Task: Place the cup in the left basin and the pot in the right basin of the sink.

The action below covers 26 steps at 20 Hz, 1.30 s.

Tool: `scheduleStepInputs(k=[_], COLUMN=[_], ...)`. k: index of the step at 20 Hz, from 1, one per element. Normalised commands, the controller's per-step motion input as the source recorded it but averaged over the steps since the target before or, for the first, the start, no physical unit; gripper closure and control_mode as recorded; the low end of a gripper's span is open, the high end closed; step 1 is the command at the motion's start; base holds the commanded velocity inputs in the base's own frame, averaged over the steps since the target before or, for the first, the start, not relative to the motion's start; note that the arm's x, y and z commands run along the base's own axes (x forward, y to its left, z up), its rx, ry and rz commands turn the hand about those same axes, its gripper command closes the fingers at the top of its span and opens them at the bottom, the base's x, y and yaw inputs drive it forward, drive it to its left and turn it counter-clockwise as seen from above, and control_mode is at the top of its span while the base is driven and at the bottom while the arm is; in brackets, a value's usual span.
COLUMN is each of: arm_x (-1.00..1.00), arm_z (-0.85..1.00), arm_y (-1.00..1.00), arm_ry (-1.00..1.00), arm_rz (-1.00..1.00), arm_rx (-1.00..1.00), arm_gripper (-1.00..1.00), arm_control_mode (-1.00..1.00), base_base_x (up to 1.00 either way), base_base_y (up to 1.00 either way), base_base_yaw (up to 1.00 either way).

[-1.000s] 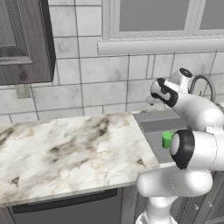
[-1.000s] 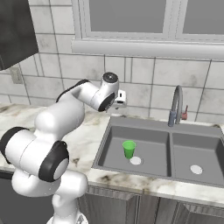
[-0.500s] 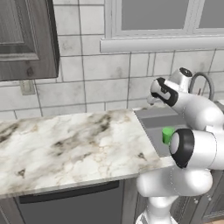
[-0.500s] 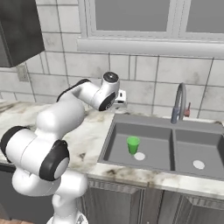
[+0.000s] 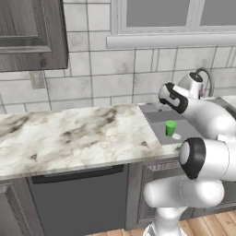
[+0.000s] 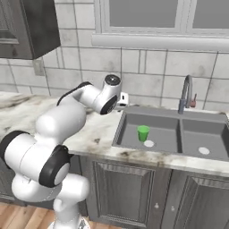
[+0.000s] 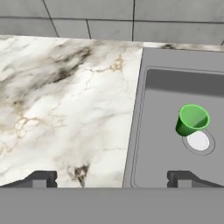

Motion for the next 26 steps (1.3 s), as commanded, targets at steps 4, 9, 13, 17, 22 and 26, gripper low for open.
scheduleStepInputs(k=[4,9,13,17,22,26], arm_x=[0.0,0.0,0.0,0.0,0.0,0.0], arm_z=[0.0,0.0,0.0,0.0,0.0,0.0], arm_y=[0.0,0.0,0.0,0.0,0.0,0.0], arm_ry=[0.0,0.0,0.0,0.0,0.0,0.0], arm_rz=[0.0,0.0,0.0,0.0,0.0,0.0], arm_rx=[0.0,0.0,0.0,0.0,0.0,0.0], arm_gripper=[-1.0,-1.0,-1.0,-1.0,-1.0,-1.0], arm_control_mode=[1.0,1.0,1.0,1.0,1.0,1.0], base_base_x=[0.0,0.0,0.0,0.0,0.0,0.0], base_base_y=[-0.67,-0.9,-0.87,-0.79,-0.63,-0.59], base_base_yaw=[0.0,0.0,0.0,0.0,0.0,0.0])
